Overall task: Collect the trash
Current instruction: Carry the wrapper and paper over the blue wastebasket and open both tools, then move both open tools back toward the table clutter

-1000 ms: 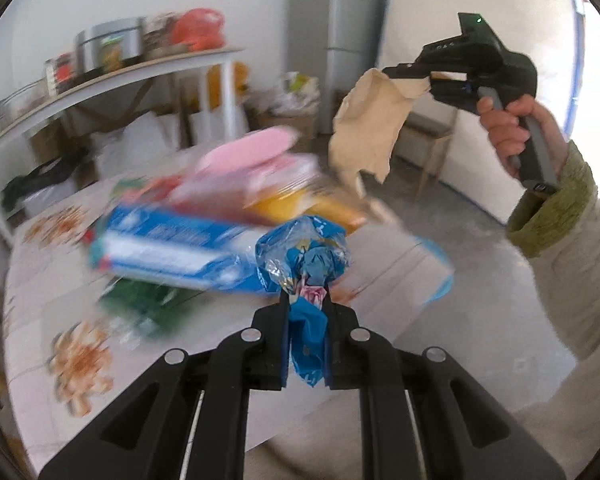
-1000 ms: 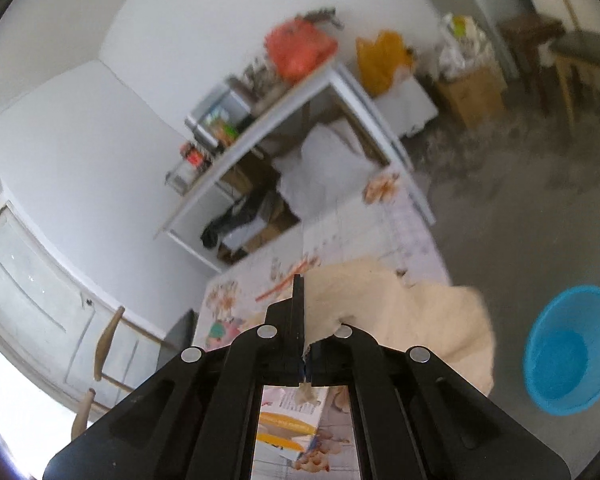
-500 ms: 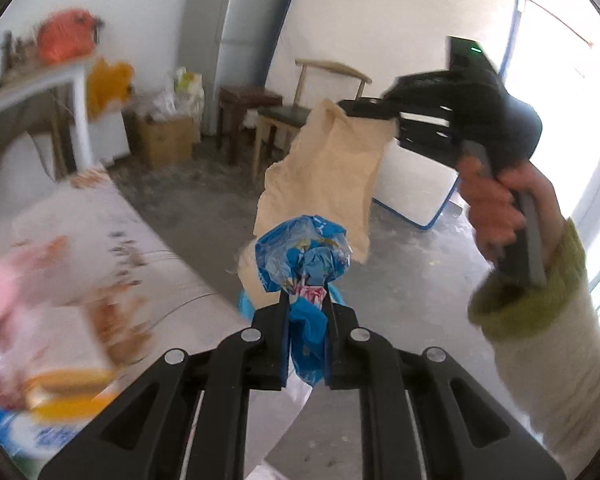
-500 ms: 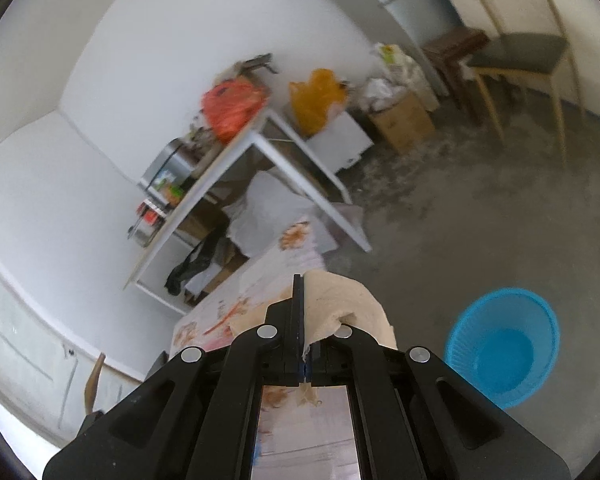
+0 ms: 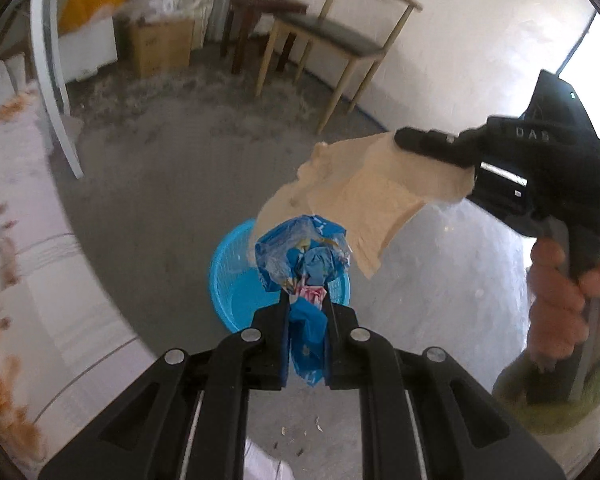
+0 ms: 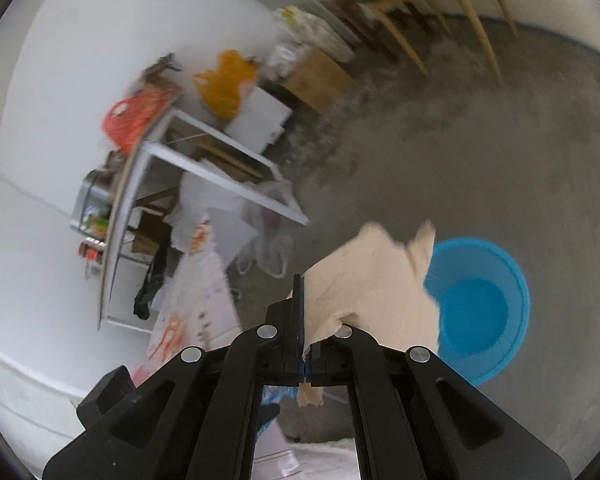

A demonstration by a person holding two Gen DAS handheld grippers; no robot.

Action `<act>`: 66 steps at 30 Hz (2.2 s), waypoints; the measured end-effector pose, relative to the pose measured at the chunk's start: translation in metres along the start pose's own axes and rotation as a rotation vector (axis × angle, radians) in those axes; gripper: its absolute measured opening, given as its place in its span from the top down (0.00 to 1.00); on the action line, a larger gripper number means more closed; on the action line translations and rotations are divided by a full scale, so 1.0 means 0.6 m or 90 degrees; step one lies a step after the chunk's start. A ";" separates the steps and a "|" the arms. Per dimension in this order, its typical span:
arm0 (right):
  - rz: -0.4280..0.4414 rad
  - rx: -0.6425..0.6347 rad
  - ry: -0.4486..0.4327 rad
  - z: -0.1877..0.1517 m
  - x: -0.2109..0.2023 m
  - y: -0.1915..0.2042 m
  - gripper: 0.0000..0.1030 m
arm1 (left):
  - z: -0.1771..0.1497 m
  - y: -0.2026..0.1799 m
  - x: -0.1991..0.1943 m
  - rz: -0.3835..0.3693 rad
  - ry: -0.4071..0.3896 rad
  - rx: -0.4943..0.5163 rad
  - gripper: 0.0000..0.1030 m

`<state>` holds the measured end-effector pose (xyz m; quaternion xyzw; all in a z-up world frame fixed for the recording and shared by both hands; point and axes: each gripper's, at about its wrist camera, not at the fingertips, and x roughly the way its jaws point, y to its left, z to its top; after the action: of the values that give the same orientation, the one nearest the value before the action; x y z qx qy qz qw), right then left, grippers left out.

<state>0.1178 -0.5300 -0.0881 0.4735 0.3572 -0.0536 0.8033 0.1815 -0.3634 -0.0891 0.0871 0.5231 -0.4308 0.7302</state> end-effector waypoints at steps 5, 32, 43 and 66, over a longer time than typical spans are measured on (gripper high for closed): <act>-0.022 0.052 0.034 -0.004 0.047 -0.053 0.98 | 0.022 -0.009 0.069 0.012 0.041 -0.003 0.88; -0.175 -0.025 0.036 -0.077 0.041 -0.071 0.47 | -0.007 -0.026 -0.087 -0.015 -0.072 0.025 0.51; -0.305 -0.219 -0.082 -0.185 -0.063 0.068 0.09 | -0.125 -0.025 -0.255 -0.024 -0.144 0.028 0.39; -0.018 -0.525 -0.116 -0.309 -0.032 0.386 0.08 | -0.389 0.208 -0.539 0.136 -0.362 -0.140 0.05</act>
<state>0.1045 -0.2603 0.0361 0.1009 0.2830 0.0409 0.9529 0.0841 0.0220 0.0402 -0.0616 0.3298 -0.2994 0.8932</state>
